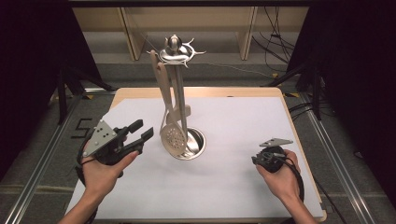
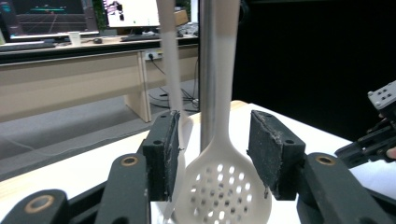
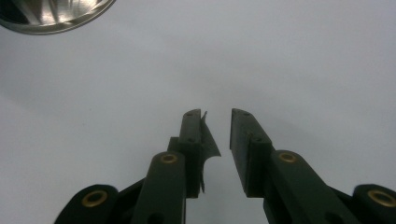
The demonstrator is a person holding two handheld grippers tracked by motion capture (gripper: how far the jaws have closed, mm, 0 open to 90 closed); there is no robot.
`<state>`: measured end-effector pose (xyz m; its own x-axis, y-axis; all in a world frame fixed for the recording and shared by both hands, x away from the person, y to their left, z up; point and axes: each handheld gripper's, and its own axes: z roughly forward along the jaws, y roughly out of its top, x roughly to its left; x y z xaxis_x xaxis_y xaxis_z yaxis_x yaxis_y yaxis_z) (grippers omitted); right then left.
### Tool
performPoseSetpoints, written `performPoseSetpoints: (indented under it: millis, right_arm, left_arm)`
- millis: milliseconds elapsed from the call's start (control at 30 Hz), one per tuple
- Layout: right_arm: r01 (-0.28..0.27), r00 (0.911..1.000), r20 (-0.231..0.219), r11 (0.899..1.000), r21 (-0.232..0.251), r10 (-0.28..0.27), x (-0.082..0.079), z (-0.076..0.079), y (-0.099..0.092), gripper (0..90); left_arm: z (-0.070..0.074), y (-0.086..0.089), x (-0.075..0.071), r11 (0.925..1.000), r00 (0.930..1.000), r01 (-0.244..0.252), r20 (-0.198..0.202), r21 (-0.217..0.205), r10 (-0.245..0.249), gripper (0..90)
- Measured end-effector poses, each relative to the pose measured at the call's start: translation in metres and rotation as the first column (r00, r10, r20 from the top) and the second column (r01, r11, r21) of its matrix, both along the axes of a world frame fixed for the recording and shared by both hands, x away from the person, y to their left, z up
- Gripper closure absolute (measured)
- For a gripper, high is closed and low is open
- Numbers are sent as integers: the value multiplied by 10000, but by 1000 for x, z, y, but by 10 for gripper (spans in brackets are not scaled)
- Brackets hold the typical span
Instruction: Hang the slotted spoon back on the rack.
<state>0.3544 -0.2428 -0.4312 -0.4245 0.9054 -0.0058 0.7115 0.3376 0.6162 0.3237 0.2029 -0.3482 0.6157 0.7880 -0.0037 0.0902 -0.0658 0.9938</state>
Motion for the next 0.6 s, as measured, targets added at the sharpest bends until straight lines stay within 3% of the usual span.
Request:
performPoseSetpoints:
  millis: [233, 433, 600]
  right_arm:
    - [-8, 10000, 17, 10000, -17, 8, 0, 0, 1, 741]
    - [-19, 10000, 18, 10000, -18, 19, 0, 0, 1, 732]
    - [-36, 10000, -6, 10000, -47, 36, 0, -1, 2, 728]
  left_arm:
    - [-14, 20, -6, 9991, 9988, -429, -253, -7, 429, 510]
    - [-34, 32, -9, 9969, 9946, -776, -690, 82, 780, 504]
    - [-49, 40, -9, 9955, 9924, -941, -793, 93, 945, 502]
